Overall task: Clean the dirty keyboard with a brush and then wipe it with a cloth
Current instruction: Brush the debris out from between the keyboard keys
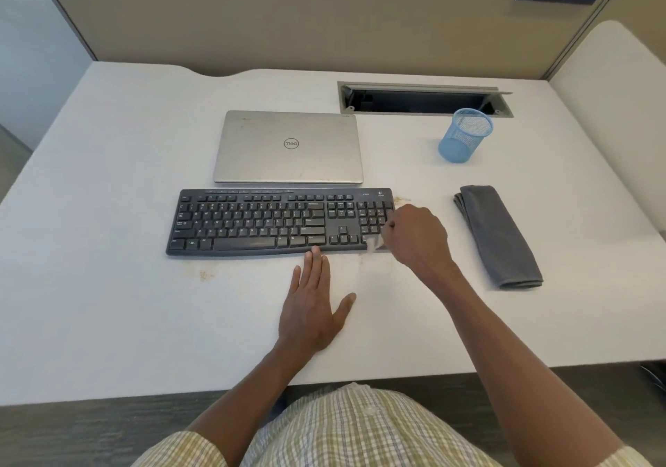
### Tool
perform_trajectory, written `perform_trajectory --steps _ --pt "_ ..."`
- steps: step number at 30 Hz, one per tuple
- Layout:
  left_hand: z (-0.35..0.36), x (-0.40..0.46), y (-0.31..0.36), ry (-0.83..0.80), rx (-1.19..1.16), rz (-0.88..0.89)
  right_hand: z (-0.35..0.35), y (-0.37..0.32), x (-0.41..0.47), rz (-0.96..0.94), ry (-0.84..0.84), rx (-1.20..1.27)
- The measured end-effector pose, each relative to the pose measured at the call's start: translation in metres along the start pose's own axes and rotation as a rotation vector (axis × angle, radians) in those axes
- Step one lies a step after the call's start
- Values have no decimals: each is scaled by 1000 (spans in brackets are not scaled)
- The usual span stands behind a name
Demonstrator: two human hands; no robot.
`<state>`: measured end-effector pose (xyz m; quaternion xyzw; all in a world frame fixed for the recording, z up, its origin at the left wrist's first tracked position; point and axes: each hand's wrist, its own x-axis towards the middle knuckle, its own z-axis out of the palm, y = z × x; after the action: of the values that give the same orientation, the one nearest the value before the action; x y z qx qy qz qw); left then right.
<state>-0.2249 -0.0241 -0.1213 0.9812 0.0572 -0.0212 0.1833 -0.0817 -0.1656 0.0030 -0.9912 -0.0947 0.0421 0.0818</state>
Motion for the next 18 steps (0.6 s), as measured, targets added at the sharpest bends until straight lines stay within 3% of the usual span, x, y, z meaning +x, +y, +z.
perform_trajectory --steps 6,11,15,18 --pt "-1 -2 1 11 -5 6 7 11 5 30 -46 202" --pt "1 -1 1 20 -1 -4 6 43 -17 54 32 173" --pt "0 -1 1 9 8 -4 -3 27 -3 66 170 195" --pt "0 -1 1 -1 9 -3 -1 14 1 47 88 107"
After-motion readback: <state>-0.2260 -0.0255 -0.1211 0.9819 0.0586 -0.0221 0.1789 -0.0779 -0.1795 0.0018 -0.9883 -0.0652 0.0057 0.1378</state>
